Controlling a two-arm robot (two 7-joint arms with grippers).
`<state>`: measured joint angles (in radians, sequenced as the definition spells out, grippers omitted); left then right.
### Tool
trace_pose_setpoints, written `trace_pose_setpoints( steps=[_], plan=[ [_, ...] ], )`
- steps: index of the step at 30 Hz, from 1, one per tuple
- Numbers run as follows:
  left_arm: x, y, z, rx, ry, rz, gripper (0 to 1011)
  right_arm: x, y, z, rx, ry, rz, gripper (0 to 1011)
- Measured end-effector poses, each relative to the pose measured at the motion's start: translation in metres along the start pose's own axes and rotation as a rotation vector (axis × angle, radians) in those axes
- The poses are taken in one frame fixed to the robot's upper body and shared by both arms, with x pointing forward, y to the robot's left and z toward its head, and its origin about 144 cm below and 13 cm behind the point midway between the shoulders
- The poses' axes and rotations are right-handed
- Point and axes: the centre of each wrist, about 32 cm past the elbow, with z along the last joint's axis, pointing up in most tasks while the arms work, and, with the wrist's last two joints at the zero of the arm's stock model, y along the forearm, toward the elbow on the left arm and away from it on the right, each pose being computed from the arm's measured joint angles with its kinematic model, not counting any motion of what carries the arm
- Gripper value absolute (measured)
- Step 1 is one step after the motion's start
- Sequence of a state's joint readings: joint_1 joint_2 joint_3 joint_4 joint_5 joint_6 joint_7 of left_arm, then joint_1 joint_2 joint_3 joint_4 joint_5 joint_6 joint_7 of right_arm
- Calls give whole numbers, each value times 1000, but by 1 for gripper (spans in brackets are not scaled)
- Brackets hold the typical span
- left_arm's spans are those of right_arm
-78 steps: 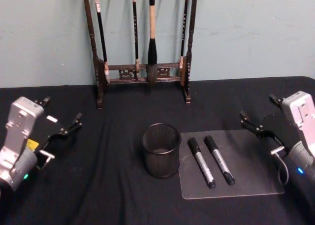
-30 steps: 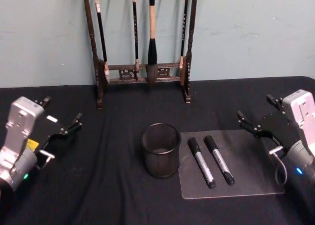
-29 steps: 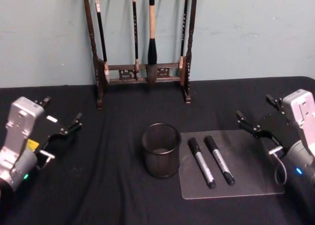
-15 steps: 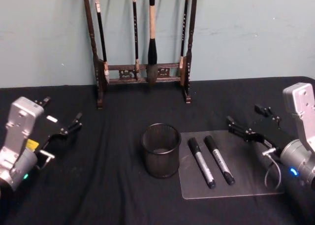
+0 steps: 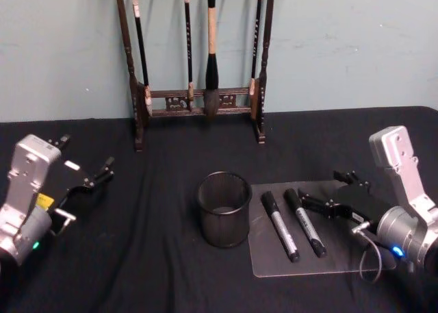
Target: Pick up the water-based marker from the table and place it into the pen holder.
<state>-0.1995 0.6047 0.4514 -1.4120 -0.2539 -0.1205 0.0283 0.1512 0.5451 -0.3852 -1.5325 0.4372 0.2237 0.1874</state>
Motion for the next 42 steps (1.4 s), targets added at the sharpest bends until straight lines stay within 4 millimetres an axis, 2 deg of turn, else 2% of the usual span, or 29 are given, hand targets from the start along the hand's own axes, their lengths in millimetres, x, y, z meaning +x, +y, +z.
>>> trace_pose_setpoints(
  steps=[42],
  plan=[
    [0, 0, 0, 0, 0, 0, 1009, -7, 12, -17, -107, -29, 54, 1002]
  ],
)
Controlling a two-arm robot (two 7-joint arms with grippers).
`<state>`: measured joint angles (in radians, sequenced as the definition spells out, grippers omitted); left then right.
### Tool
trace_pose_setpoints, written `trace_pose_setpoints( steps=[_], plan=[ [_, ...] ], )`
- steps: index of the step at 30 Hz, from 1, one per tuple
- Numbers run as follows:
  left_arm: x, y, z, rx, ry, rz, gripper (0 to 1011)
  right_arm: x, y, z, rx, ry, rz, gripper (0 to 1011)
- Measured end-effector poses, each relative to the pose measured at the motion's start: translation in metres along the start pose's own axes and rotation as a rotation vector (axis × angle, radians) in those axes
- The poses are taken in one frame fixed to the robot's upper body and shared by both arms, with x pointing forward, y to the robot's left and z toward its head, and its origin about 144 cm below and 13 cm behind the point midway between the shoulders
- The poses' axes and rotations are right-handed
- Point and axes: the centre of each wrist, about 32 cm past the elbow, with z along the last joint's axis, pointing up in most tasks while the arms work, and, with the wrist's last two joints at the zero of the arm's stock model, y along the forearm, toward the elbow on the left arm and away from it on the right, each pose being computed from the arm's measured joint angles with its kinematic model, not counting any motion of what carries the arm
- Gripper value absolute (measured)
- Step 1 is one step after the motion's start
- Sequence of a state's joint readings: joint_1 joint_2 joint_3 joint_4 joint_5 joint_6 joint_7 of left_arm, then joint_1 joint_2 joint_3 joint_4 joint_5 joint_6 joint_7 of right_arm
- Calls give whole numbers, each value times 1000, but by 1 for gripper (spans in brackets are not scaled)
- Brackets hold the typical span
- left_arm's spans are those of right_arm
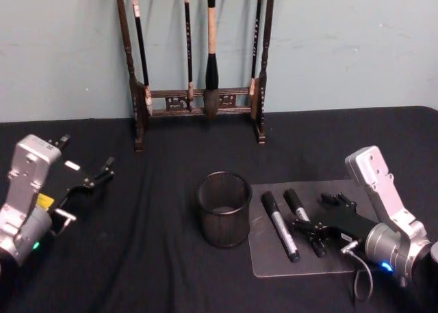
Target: Pick up the water-based marker from the table and place it into the pen holder.
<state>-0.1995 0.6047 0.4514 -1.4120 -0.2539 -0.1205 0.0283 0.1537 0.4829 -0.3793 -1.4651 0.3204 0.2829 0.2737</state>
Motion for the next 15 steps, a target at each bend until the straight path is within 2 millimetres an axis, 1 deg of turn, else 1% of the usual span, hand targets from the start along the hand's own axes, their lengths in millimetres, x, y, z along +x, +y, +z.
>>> trace_pose_setpoints(
  steps=[15],
  plan=[
    [0, 0, 0, 0, 0, 0, 1009, 2, 1, -2, -22, 16, 7, 1002]
  ],
)
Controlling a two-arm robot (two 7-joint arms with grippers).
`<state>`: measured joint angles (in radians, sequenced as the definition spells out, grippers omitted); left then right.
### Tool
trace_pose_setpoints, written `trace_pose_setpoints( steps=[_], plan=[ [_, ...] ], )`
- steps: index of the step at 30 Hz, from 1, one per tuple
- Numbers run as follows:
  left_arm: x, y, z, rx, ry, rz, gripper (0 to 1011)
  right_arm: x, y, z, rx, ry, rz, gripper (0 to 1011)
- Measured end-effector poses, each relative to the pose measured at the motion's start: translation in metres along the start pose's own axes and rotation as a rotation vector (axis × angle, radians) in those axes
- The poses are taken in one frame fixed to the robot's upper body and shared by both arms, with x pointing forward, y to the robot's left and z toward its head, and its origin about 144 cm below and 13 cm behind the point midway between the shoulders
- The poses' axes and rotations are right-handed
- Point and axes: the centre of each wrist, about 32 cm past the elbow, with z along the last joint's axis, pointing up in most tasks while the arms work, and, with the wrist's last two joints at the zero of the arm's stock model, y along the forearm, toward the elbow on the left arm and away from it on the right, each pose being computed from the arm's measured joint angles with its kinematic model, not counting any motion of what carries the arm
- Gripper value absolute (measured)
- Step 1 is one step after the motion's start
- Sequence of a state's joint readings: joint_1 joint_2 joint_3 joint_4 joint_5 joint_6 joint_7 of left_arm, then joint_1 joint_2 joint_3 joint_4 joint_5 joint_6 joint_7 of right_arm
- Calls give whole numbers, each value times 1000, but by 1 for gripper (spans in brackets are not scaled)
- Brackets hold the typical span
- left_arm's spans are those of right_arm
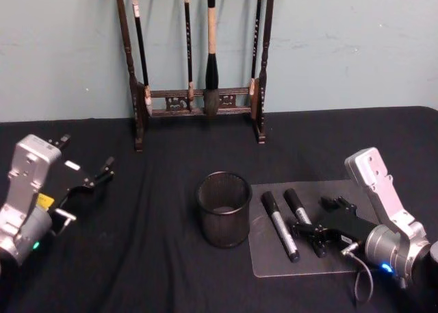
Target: Pick up the water-based marker from the table and place it into the pen holder.
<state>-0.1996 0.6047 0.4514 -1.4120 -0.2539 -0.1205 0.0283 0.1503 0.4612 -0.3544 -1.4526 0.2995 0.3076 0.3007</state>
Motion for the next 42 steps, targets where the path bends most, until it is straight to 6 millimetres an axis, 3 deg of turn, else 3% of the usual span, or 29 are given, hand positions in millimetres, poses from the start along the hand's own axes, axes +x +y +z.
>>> trace_pose_setpoints(
  steps=[22, 26, 42],
  plan=[
    [0, 0, 0, 0, 0, 0, 1009, 1, 1, -1, -10, 14, 4, 1002],
    [0, 0, 0, 0, 0, 0, 1009, 1, 1, -1, -9, 14, 4, 960],
    [0, 0, 0, 0, 0, 0, 1009, 1, 1, -1, -8, 14, 3, 486]
  ],
)
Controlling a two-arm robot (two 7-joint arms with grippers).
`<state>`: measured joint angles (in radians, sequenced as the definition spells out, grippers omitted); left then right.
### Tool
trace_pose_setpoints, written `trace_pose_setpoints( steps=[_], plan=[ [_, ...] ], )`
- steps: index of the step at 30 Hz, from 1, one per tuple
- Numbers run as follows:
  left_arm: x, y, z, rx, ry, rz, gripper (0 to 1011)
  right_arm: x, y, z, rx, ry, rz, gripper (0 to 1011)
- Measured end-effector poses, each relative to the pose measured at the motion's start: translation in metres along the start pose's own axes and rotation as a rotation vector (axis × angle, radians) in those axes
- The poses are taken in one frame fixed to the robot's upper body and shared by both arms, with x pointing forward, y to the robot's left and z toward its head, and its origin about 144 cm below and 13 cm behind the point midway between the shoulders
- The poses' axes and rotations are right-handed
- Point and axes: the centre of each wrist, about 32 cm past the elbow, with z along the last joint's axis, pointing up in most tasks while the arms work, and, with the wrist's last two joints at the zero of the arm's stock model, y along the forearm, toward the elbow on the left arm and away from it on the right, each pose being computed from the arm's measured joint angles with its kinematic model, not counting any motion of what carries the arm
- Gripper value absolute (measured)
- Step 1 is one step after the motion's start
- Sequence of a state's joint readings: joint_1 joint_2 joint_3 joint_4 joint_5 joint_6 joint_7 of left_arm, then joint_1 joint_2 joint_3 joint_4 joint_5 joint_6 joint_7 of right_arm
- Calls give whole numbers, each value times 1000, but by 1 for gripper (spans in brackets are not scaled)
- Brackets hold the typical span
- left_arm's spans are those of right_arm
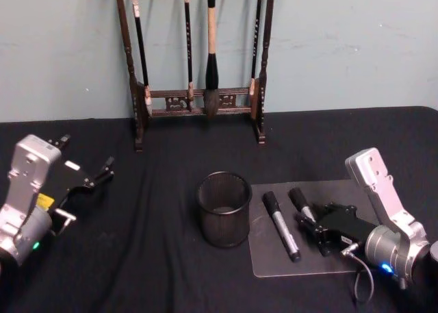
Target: Pick up the water-based marker from the table and place it into the pen holder.
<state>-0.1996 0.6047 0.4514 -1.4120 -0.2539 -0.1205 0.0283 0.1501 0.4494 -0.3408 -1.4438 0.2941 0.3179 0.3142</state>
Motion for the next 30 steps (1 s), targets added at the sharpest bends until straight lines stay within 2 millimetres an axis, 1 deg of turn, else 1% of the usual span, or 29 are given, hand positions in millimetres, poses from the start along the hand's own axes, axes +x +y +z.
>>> trace_pose_setpoints(
  steps=[3, 5, 6, 7, 9, 22, 30],
  plan=[
    [0, 0, 0, 0, 0, 0, 1009, 0, 0, 0, 0, 0, 0, 364],
    [0, 0, 0, 0, 0, 0, 1009, 0, 0, 0, 1, 0, 0, 345],
    [0, 0, 0, 0, 0, 0, 1009, 0, 0, 0, 1, 0, 0, 282],
    [0, 0, 0, 0, 0, 0, 1009, 0, 0, 0, 1, 0, 0, 243],
    [0, 0, 0, 0, 0, 0, 1009, 0, 0, 0, 1, 0, 0, 205],
    [0, 0, 0, 0, 0, 0, 1009, 0, 0, 0, 5, 3, 1, 197],
    [0, 0, 0, 0, 0, 0, 1009, 2, -3, -4, 88, 25, 7, 197]
  ],
)
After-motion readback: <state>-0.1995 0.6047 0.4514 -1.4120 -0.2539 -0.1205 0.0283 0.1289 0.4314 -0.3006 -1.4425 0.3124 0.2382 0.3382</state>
